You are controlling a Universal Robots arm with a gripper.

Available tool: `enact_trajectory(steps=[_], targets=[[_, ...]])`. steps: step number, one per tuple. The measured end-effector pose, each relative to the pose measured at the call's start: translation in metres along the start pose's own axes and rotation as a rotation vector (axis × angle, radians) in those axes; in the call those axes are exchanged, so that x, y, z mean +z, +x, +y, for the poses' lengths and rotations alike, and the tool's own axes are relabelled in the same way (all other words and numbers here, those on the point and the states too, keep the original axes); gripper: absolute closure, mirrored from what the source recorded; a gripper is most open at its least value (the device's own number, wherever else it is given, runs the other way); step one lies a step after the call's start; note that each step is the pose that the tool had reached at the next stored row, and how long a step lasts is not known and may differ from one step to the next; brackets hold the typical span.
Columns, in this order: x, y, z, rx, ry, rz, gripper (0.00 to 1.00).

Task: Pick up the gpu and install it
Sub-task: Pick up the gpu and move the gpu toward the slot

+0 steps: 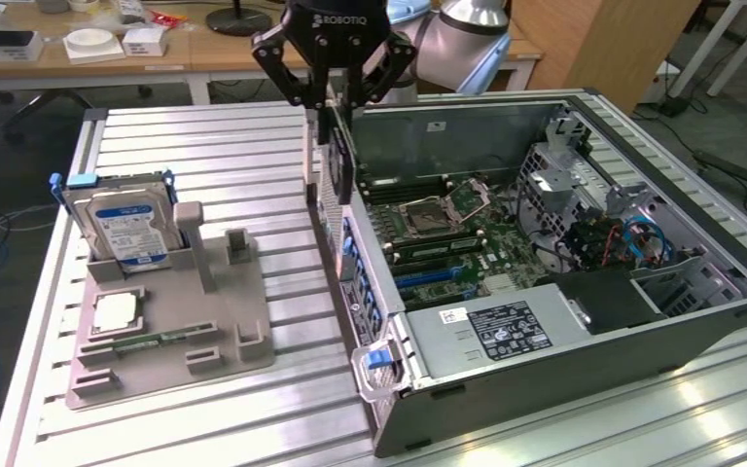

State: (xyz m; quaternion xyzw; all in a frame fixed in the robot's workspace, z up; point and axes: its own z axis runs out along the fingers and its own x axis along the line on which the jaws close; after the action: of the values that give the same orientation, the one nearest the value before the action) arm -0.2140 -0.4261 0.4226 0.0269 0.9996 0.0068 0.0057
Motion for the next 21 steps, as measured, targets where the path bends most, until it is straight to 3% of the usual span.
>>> enact_trajectory(steps=[21], targets=[[0.0022, -0.043, 0.0023, 0.000, 0.0000, 0.0001, 0.73]])
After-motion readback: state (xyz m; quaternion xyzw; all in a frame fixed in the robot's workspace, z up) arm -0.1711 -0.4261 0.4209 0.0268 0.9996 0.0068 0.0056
